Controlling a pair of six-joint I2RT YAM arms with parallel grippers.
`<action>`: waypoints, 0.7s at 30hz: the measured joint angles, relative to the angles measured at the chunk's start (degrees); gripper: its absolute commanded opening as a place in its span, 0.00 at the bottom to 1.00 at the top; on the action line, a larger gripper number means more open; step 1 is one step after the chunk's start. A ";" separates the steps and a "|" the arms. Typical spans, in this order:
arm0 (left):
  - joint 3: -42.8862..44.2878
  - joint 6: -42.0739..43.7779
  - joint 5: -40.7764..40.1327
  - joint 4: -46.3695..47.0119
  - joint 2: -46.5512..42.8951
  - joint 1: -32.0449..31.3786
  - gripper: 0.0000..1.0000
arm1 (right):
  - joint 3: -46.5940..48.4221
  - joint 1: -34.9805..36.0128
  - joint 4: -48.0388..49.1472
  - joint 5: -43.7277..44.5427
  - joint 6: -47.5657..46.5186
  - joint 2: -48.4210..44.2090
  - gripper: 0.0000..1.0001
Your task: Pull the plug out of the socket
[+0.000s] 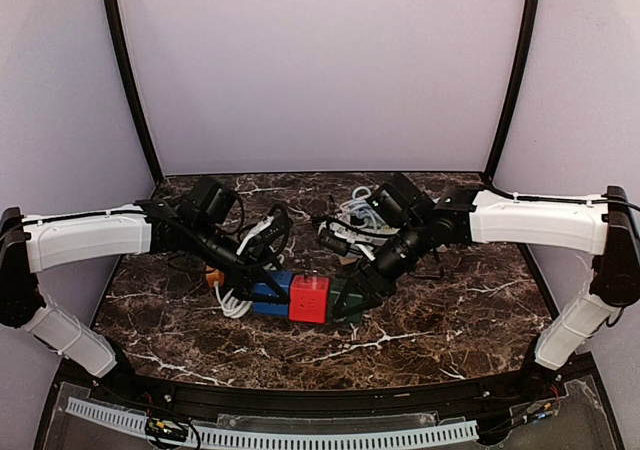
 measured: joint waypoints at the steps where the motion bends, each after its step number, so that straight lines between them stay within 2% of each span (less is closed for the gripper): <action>1: 0.00 -0.11 0.00 0.02 0.00 0.00 0.01 | -0.15 -0.02 0.17 -0.26 -0.22 -0.02 0.00; 21: 0.00 -0.35 4.66 -1.33 -0.07 1.05 0.01 | -1.20 0.81 1.05 -5.29 -3.04 -1.09 0.00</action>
